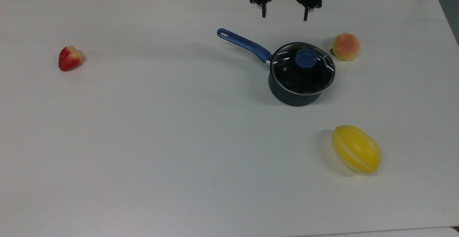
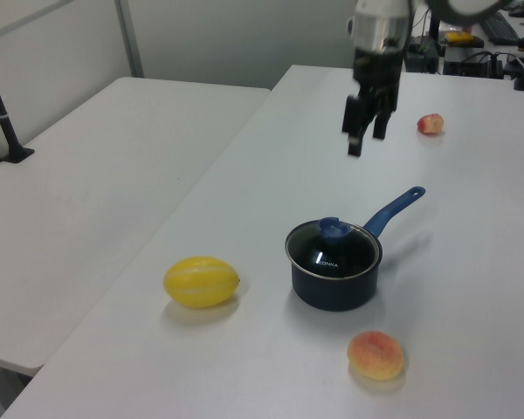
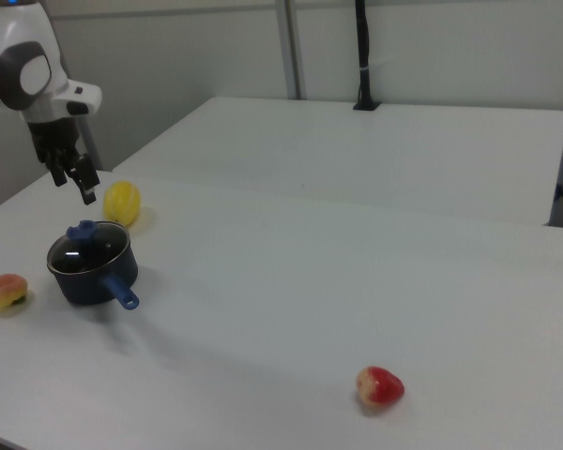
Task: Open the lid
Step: 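Lower the open gripper over the blue knob of the glass lid, then close the gripper on the blue lid knob, then lift the glass lid off the saucepan and carry it aside, then lower the glass lid onto the table beside the saucepan handle, then open the gripper, release the lid and raise the arm away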
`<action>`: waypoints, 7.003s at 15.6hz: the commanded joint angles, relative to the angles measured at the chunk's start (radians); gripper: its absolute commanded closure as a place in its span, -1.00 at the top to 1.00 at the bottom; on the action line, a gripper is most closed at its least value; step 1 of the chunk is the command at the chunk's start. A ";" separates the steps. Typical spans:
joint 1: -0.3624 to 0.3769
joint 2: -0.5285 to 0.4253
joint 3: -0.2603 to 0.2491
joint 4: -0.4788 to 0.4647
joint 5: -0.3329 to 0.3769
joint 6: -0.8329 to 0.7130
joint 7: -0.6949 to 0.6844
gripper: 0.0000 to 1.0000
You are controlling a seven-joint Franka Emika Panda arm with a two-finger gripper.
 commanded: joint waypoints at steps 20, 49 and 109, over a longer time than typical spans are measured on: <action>0.103 0.224 0.016 -0.005 -0.134 0.255 0.128 1.00; 0.032 0.061 0.029 -0.016 -0.159 0.104 -0.035 -1.00; -0.093 -0.164 -0.419 -0.227 -0.071 -0.008 -0.623 1.00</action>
